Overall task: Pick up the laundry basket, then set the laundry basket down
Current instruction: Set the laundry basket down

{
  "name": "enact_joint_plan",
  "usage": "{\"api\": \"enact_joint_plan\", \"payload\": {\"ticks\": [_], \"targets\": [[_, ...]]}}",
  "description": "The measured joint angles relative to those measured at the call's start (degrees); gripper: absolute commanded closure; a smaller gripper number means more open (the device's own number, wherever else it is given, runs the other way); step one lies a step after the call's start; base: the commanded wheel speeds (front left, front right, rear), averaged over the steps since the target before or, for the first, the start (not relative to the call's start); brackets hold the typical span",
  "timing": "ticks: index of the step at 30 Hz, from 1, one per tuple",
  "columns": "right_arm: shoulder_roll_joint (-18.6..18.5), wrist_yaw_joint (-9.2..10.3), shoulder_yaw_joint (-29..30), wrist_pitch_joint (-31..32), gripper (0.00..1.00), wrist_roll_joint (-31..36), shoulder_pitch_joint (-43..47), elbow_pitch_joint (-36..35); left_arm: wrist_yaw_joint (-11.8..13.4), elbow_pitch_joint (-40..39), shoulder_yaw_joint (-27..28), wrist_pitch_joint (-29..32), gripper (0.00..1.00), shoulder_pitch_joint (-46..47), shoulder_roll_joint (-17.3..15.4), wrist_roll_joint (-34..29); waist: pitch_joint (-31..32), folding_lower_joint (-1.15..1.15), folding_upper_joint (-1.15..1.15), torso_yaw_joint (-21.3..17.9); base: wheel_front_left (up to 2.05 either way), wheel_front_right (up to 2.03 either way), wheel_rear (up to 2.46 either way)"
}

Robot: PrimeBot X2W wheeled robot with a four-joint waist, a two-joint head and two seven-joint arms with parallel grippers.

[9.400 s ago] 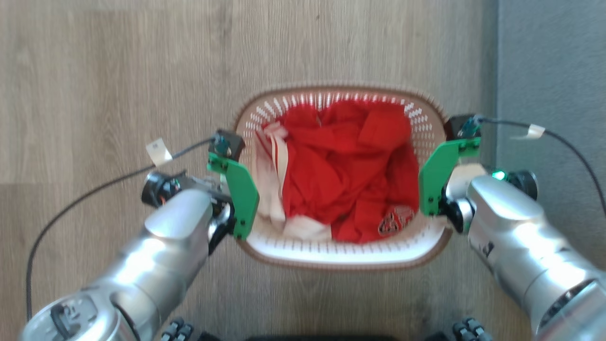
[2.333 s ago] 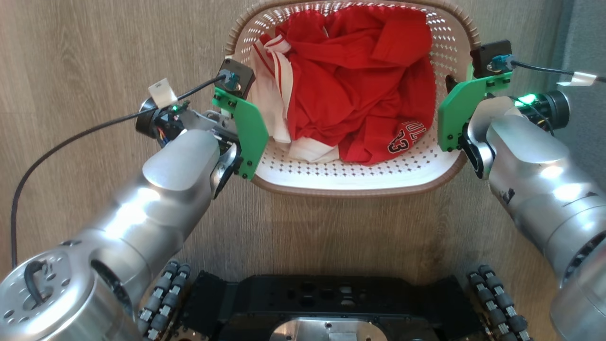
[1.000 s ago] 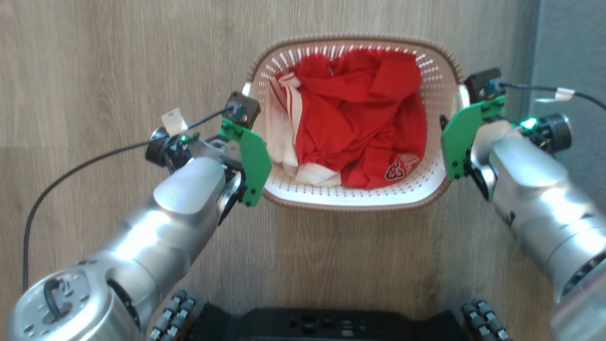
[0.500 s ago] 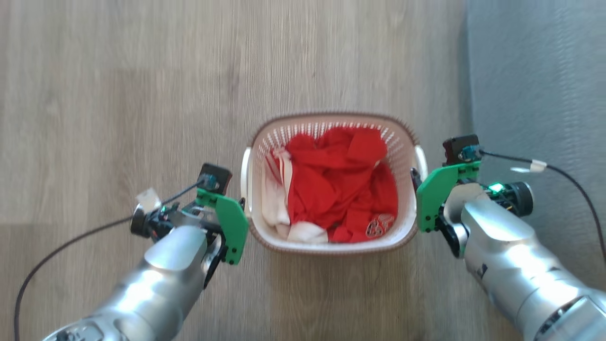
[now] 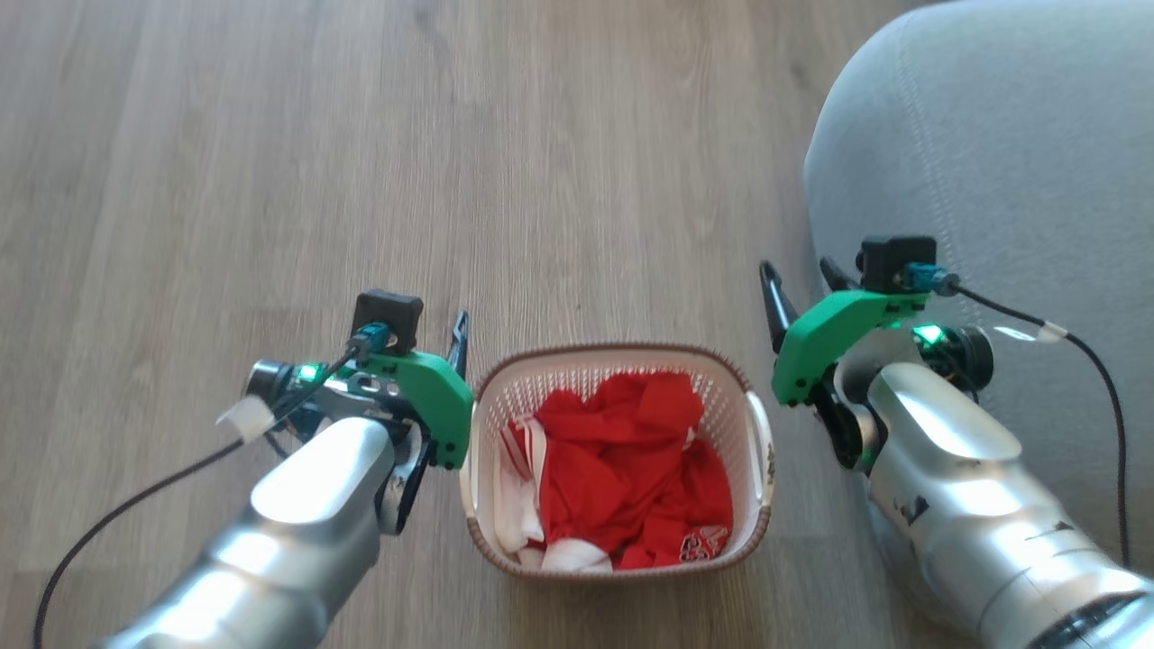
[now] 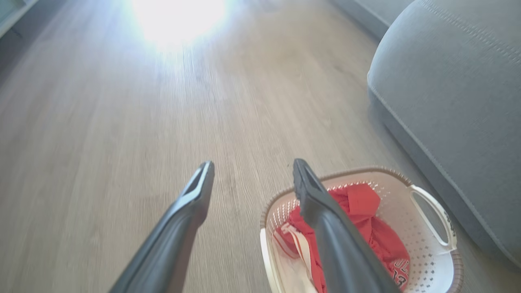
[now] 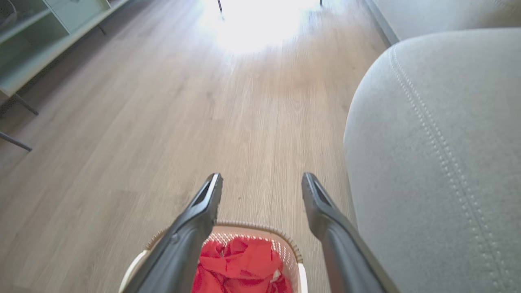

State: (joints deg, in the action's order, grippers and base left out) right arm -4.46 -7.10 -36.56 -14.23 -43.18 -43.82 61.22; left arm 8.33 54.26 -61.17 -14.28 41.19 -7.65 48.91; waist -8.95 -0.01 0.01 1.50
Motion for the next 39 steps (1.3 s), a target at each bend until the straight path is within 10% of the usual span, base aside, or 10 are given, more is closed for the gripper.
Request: {"api": "enact_joint_plan", "payload": {"ticks": [6,11,22,39], "targets": [[-0.3,0.0,12.2,-0.1,0.0,10.6,8.5,-12.6,5.9,-19.9,14.1,0.0,0.0,-11.2,-5.3,-13.2,4.1,0.0,0.0,-0.8,0.0,0.0,0.0],[0.3,0.0,20.5,-0.1,0.0,18.3,16.8,-23.2,6.2,-33.4,24.9,-0.1,0.0,-20.8,-5.2,-22.4,6.2,0.0,0.0,-0.8,0.0,0.0,0.0],[1.1,0.0,27.1,-0.1,0.0,21.3,31.3,-47.2,-0.2,-49.0,43.5,-0.4,0.0,-35.5,3.0,-33.8,8.2,0.0,-0.01,0.1,0.0,0.0,0.0],[1.3,0.0,29.2,-0.1,0.0,28.4,42.0,-54.6,-6.9,-49.6,47.6,-0.4,0.0,-42.6,4.5,-34.6,8.8,0.0,-0.01,-0.4,0.0,0.0,0.0]]}}
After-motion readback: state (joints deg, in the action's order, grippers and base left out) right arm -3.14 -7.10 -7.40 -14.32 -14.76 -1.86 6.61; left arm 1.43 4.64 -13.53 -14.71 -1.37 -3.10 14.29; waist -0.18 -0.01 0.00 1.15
